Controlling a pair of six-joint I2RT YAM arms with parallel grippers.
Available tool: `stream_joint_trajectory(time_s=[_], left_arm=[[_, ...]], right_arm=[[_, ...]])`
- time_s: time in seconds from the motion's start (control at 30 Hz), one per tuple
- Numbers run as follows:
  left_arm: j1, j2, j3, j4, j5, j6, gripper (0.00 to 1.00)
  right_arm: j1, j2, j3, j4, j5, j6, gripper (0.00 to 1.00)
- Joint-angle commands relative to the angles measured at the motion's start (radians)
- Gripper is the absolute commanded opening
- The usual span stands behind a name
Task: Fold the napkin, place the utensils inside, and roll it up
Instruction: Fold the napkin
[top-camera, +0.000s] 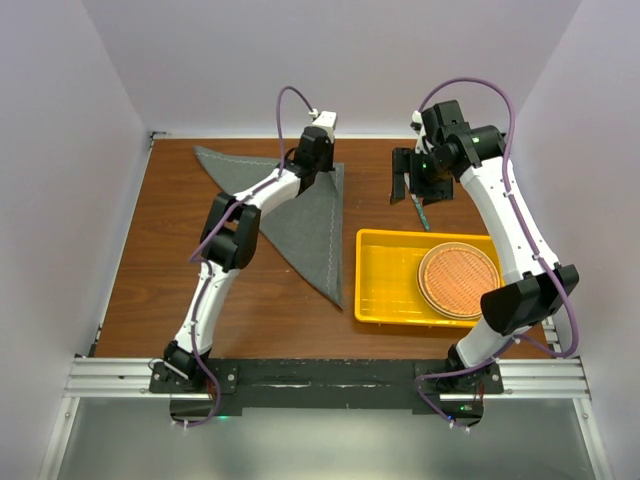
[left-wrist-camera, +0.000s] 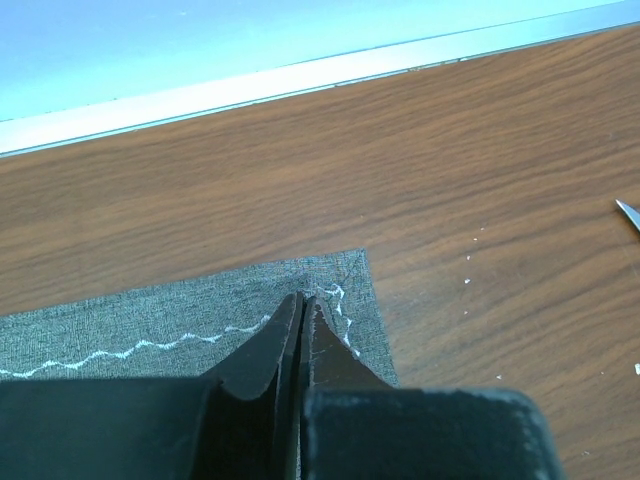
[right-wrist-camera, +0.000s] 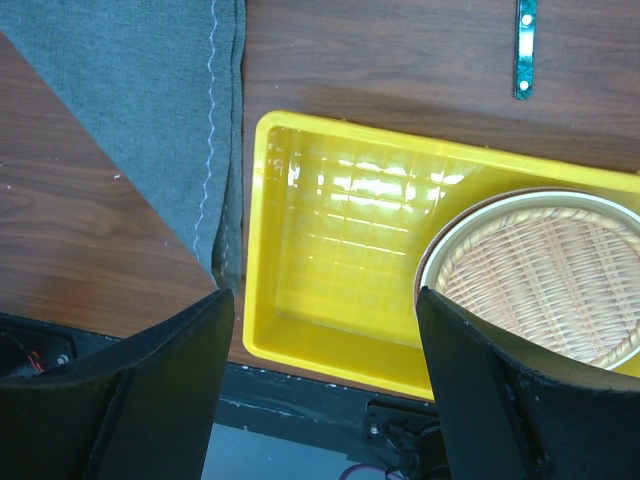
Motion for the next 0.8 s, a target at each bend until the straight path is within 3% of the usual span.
stream_joint_trajectory(time_s=[0.0,0.03,0.1,0.13,0.2,0.3,0.4,0.43,0.53,0.67,0.77], left_arm=[[0.014,0.001,0.054,0.075,0.036,-0.046,0.28],[0.017,-0.002,0.064,0.072,0.043,-0.061,0.36],[0.026,-0.018,0.128,0.020,0.050,-0.101,0.62],[0.032,-0.028,0.146,0.001,0.060,-0.121,0.68],[0.058,-0.069,0.182,-0.064,0.098,-0.182,0.69],[0.095,-0.173,0.139,-0.143,0.130,-0.195,0.61],[0.150,-0.328,-0.046,-0.160,0.222,-0.208,0.47],[0.195,-0.369,-0.177,-0.134,0.262,-0.225,0.40],[0.285,-0.495,-0.356,-0.154,0.412,-0.290,0.29],[0.358,-0.581,-0.498,-0.159,0.538,-0.285,0.25],[0.401,-0.569,-0.564,-0.119,0.576,-0.300,0.20]], right_arm=[[-0.006,0.002,-0.002,-0.009,-0.015,-0.014,0.78],[-0.006,0.005,0.000,-0.011,-0.020,-0.014,0.78],[-0.006,0.003,0.000,-0.011,-0.043,-0.011,0.78],[-0.007,0.000,-0.007,-0.005,-0.049,-0.009,0.78],[-0.006,-0.011,-0.019,0.007,-0.050,-0.009,0.78],[-0.003,-0.018,-0.055,0.026,-0.130,-0.009,0.78],[0.048,-0.046,-0.164,0.101,-0.211,0.001,0.78],[0.068,-0.052,-0.192,0.148,-0.228,0.007,0.78],[0.190,-0.043,-0.278,0.242,-0.279,0.029,0.77],[0.313,-0.002,-0.368,0.352,-0.302,0.061,0.79],[0.345,0.069,-0.378,0.331,-0.311,0.034,0.79]])
